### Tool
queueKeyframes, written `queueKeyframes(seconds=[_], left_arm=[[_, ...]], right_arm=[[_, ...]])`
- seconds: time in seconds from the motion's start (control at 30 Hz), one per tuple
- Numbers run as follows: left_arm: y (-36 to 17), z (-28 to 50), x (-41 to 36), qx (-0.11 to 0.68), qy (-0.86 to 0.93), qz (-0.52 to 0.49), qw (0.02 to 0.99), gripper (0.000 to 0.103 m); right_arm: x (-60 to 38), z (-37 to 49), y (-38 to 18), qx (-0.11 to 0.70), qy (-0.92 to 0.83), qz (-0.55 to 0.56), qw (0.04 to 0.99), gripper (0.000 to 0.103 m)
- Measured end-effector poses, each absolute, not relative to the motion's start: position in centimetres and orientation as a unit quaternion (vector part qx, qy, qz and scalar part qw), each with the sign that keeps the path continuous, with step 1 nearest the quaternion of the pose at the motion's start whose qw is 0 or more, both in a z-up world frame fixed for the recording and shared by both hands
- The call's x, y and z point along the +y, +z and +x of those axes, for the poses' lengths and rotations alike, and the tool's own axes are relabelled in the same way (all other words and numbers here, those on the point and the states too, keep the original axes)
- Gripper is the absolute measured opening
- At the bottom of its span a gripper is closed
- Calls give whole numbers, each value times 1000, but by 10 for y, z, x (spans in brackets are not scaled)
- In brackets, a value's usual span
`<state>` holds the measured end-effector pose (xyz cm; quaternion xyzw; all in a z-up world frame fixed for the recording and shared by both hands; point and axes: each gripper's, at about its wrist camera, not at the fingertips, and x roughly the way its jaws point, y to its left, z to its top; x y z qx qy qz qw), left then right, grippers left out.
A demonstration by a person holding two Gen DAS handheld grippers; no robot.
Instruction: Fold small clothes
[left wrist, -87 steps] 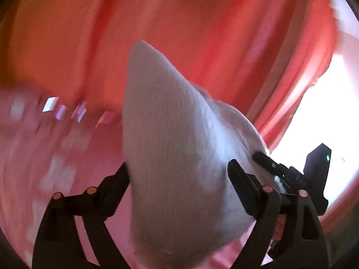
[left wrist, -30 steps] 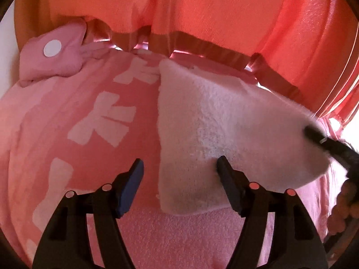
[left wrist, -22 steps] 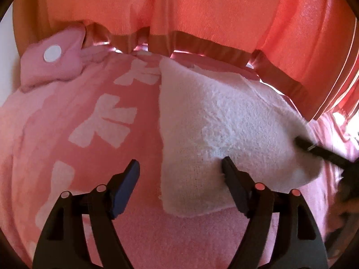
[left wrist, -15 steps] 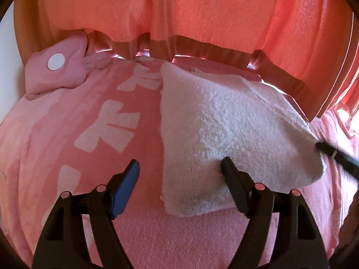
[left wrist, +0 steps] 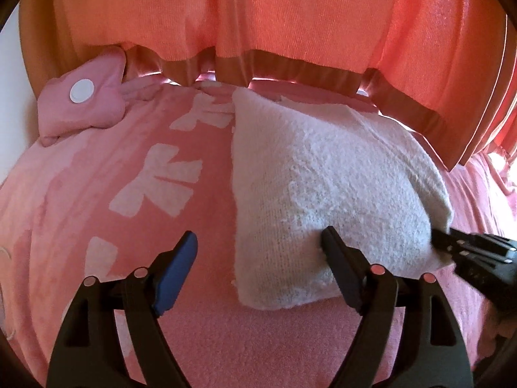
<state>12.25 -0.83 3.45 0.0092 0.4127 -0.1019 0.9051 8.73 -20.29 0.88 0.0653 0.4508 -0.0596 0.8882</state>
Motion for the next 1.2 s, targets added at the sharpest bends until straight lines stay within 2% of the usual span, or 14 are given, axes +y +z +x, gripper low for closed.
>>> queueKeyframes(seconds=[0.1, 0.13, 0.17, 0.2, 0.23, 0.33, 0.5, 0.7, 1.2], left_arm=[[39, 117, -6, 409, -100, 9, 907, 77], [40, 115, -6, 410, -99, 8, 907, 78], [42, 110, -6, 410, -97, 7, 907, 83], [44, 104, -6, 407, -92, 9, 908, 85], [45, 100, -7, 406, -87, 11, 910, 88], [44, 78, -8, 403, -78, 6, 912, 92], [25, 36, -10, 419, -62, 24, 906, 92], [6, -2, -7, 424, -45, 30, 904, 92], [-1, -8, -5, 409, -27, 17, 912, 92]], right_arm=[[-203, 67, 30, 413, -54, 74, 906, 21], [-202, 59, 37, 399, -62, 70, 912, 30], [-201, 53, 41, 389, -66, 67, 916, 37], [-199, 47, 43, 382, -68, 65, 920, 53], [-196, 38, 43, 374, -70, 64, 923, 61], [-189, 18, 28, 376, -74, 56, 922, 69], [-176, -25, -5, 389, -104, 22, 915, 72], [-169, -53, -17, 369, -123, 29, 921, 74], [-129, -50, -36, 367, -112, 40, 923, 74]])
